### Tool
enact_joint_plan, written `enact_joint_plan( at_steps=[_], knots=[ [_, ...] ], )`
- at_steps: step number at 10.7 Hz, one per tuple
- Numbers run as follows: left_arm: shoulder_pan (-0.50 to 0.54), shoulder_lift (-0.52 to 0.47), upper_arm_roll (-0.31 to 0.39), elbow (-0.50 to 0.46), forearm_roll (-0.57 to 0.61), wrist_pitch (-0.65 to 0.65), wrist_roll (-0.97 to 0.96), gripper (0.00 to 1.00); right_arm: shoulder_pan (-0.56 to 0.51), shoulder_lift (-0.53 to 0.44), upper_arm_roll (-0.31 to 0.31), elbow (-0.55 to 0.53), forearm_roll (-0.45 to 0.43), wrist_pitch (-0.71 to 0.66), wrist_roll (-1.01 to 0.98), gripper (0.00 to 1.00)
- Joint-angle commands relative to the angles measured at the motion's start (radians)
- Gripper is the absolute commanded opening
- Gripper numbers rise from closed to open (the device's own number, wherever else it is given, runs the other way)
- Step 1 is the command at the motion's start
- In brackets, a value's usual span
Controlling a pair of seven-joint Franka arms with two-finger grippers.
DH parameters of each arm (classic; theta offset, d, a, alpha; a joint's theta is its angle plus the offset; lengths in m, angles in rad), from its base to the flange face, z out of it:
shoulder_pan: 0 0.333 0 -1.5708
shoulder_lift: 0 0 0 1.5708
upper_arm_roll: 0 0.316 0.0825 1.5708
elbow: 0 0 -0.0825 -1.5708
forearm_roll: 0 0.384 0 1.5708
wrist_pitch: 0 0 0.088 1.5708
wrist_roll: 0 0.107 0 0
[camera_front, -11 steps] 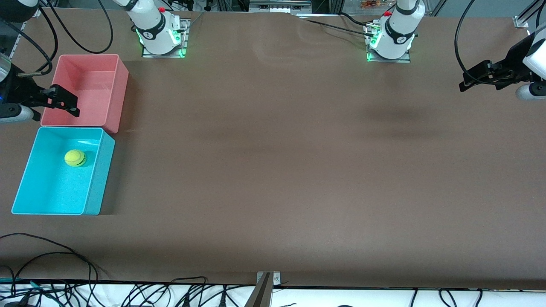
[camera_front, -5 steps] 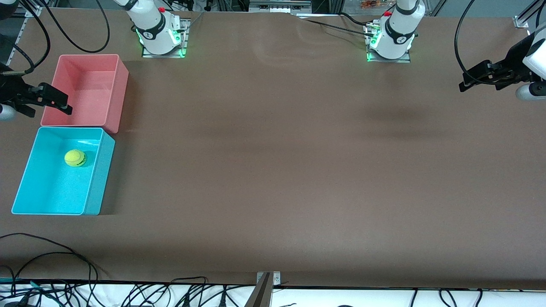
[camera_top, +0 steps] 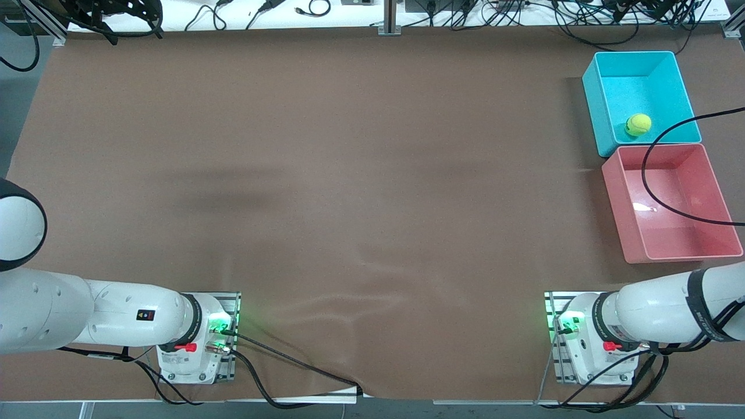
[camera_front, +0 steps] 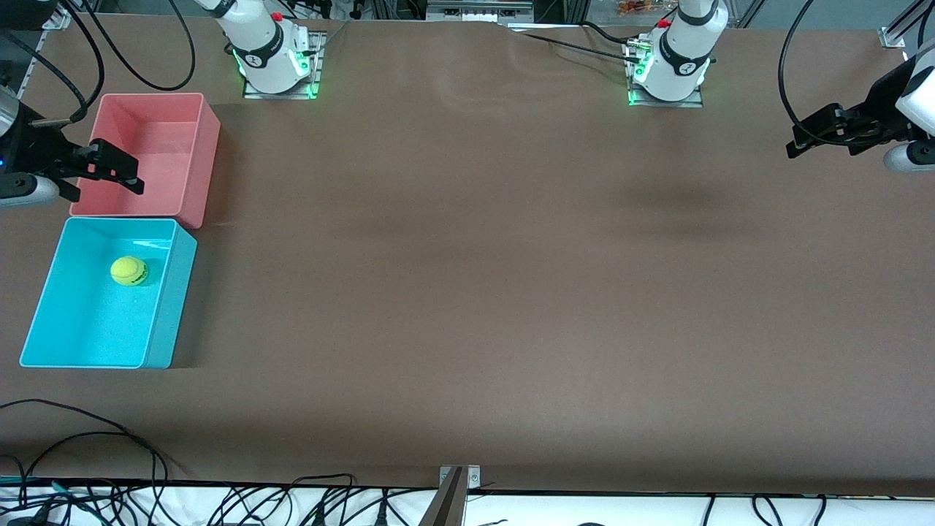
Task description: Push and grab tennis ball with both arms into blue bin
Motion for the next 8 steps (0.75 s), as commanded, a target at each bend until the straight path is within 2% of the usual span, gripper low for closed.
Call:
enact_joint_plan(
  at_steps=[1, 3, 5, 8],
  knots=[
    [0.004, 0.016, -0.004, 0.033, -0.005, -0.006, 0.003, 1.00, -0.014, -0.009, 0.017, 0.004, -0.010, 0.051, 0.008, 1.00],
    [0.004, 0.016, -0.002, 0.033, -0.005, -0.006, 0.003, 1.00, -0.014, -0.009, 0.017, 0.003, -0.029, 0.048, 0.005, 1.00],
    [0.004, 0.016, -0.004, 0.033, -0.005, -0.006, 0.003, 1.00, -0.014, -0.010, 0.050, 0.003, -0.035, 0.034, 0.077, 1.00],
    [0.004, 0.016, -0.004, 0.033, -0.007, -0.006, 0.003, 1.00, -0.015, -0.017, 0.047, -0.016, -0.035, 0.026, 0.082, 1.00]
  ],
)
